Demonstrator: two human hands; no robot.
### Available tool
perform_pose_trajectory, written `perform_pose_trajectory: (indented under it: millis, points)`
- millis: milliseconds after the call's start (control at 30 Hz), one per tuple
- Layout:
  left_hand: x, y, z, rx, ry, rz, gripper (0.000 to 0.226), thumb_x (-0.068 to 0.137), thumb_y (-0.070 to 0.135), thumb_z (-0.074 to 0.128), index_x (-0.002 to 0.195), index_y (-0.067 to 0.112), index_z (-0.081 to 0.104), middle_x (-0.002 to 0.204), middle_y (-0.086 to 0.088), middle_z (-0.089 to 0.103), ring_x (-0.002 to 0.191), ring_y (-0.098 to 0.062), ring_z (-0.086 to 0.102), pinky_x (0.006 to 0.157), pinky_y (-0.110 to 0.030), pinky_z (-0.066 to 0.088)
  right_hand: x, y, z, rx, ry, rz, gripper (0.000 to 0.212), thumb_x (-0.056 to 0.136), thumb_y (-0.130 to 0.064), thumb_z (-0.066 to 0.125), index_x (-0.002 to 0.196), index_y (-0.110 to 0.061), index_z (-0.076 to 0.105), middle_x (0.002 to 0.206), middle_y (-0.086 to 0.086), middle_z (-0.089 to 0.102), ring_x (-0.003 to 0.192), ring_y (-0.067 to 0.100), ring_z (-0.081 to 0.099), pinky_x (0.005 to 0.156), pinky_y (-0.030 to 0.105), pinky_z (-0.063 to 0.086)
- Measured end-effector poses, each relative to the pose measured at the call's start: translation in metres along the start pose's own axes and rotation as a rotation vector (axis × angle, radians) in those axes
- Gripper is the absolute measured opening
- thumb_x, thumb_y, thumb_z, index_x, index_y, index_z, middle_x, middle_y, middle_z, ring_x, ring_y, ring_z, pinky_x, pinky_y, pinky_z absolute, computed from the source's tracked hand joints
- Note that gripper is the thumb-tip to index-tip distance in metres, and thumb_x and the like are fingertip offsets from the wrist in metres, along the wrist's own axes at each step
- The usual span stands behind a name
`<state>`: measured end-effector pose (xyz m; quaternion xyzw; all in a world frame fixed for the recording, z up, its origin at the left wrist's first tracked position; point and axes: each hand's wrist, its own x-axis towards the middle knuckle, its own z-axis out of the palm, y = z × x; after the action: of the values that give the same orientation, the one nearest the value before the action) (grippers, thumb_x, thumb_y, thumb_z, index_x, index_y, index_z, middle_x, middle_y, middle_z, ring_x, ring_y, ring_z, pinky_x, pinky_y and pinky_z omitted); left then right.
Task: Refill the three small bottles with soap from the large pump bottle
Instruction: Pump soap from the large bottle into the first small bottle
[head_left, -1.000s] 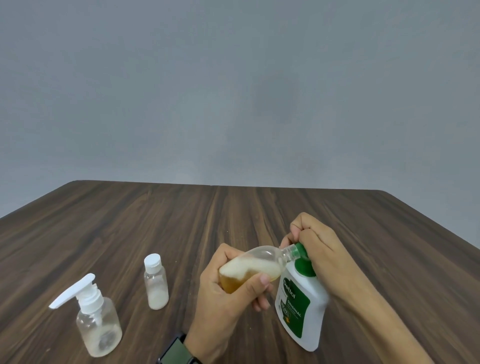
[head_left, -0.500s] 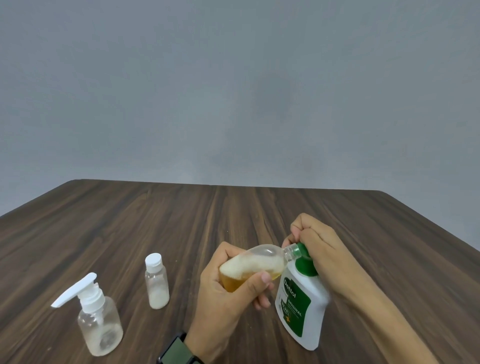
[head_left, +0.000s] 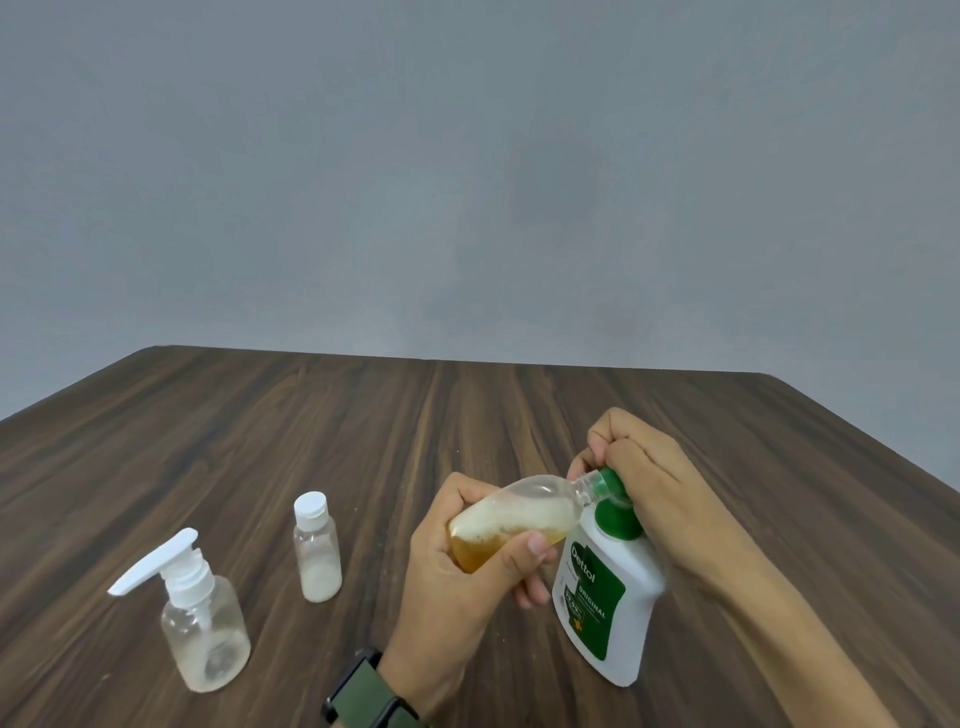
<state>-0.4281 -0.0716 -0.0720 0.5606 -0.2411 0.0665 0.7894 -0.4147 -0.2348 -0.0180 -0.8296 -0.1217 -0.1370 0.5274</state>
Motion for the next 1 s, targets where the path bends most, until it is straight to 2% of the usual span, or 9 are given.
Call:
perform_pose_trajectory:
  millis: [167, 233, 300, 400, 567, 667, 800, 867, 1000]
  points:
    - [0.000, 0.002, 0.001, -0.009, -0.007, 0.018, 0.059, 0.057, 0.042, 0.082, 0.089, 0.004, 0.051, 0.073, -0.020, 0.070, 0.047, -0.022, 0.062, 0.043, -0.025, 0.049, 0.005, -0.010, -0.008, -0.035, -0.043, -0.031, 0.017, 0.076, -0.025, 0.035, 0.066, -0.019, 0.048, 0.079, 0.012, 0.065, 0.072, 0.027, 0.055, 0.066, 0.039, 0.043]
    - [0.001, 0.002, 0.001, -0.012, -0.007, 0.007, 0.059, 0.057, 0.042, 0.083, 0.089, 0.004, 0.051, 0.073, -0.020, 0.069, 0.048, -0.022, 0.062, 0.043, -0.026, 0.049, 0.004, -0.008, -0.007, -0.019, -0.019, -0.037, 0.017, 0.077, -0.024, 0.036, 0.064, -0.020, 0.047, 0.078, 0.014, 0.064, 0.072, 0.031, 0.055, 0.065, 0.039, 0.043]
    - [0.000, 0.000, 0.001, -0.009, -0.007, -0.010, 0.060, 0.056, 0.042, 0.083, 0.089, 0.003, 0.051, 0.073, -0.020, 0.069, 0.048, -0.022, 0.062, 0.043, -0.026, 0.049, 0.000, -0.004, -0.003, 0.024, 0.003, -0.014, 0.018, 0.078, -0.024, 0.036, 0.063, -0.020, 0.045, 0.080, 0.019, 0.062, 0.065, 0.024, 0.055, 0.062, 0.038, 0.042]
    - [-0.001, -0.001, 0.001, 0.001, 0.001, -0.022, 0.060, 0.055, 0.045, 0.083, 0.088, 0.006, 0.052, 0.074, -0.019, 0.070, 0.049, -0.022, 0.063, 0.043, -0.026, 0.050, -0.004, -0.002, 0.001, 0.044, -0.008, 0.018, 0.017, 0.079, -0.026, 0.036, 0.066, -0.020, 0.045, 0.080, 0.016, 0.064, 0.060, 0.011, 0.054, 0.058, 0.032, 0.043]
    - [0.000, 0.001, 0.001, -0.023, 0.005, -0.016, 0.052, 0.055, 0.043, 0.084, 0.084, 0.011, 0.055, 0.074, -0.021, 0.069, 0.048, -0.024, 0.062, 0.043, -0.026, 0.049, 0.001, -0.014, -0.006, 0.028, -0.043, -0.001, 0.019, 0.081, -0.021, 0.037, 0.070, -0.008, 0.047, 0.079, 0.013, 0.066, 0.067, 0.014, 0.056, 0.065, 0.035, 0.043]
    - [0.001, 0.003, 0.001, -0.018, -0.005, -0.007, 0.048, 0.056, 0.042, 0.083, 0.084, 0.013, 0.057, 0.073, -0.021, 0.069, 0.048, -0.023, 0.062, 0.043, -0.026, 0.049, 0.004, -0.017, -0.009, 0.004, -0.066, -0.009, 0.024, 0.090, -0.011, 0.037, 0.069, -0.013, 0.049, 0.077, 0.007, 0.067, 0.071, 0.016, 0.056, 0.067, 0.033, 0.044]
    - [0.000, 0.002, 0.001, -0.005, -0.005, -0.018, 0.058, 0.056, 0.043, 0.083, 0.088, 0.006, 0.052, 0.075, -0.019, 0.070, 0.049, -0.022, 0.063, 0.044, -0.026, 0.050, -0.001, -0.009, -0.002, 0.043, 0.010, -0.006, 0.019, 0.077, -0.023, 0.037, 0.061, -0.023, 0.048, 0.078, 0.006, 0.066, 0.064, 0.011, 0.054, 0.060, 0.029, 0.043]
    - [0.000, 0.001, 0.000, 0.003, 0.001, -0.036, 0.059, 0.054, 0.044, 0.083, 0.086, 0.006, 0.052, 0.073, -0.018, 0.070, 0.049, -0.021, 0.063, 0.044, -0.026, 0.050, -0.004, -0.004, 0.001, 0.043, 0.005, 0.006, 0.019, 0.077, -0.025, 0.037, 0.062, -0.024, 0.047, 0.079, 0.005, 0.065, 0.062, 0.011, 0.053, 0.059, 0.030, 0.042]
    - [0.000, 0.001, -0.001, -0.015, -0.006, -0.036, 0.048, 0.053, 0.043, 0.085, 0.080, 0.014, 0.056, 0.075, -0.021, 0.070, 0.049, -0.023, 0.063, 0.044, -0.026, 0.050, -0.002, -0.010, -0.004, 0.031, -0.007, 0.005, 0.017, 0.076, -0.025, 0.037, 0.065, -0.019, 0.048, 0.080, 0.006, 0.066, 0.065, 0.010, 0.055, 0.062, 0.030, 0.043]
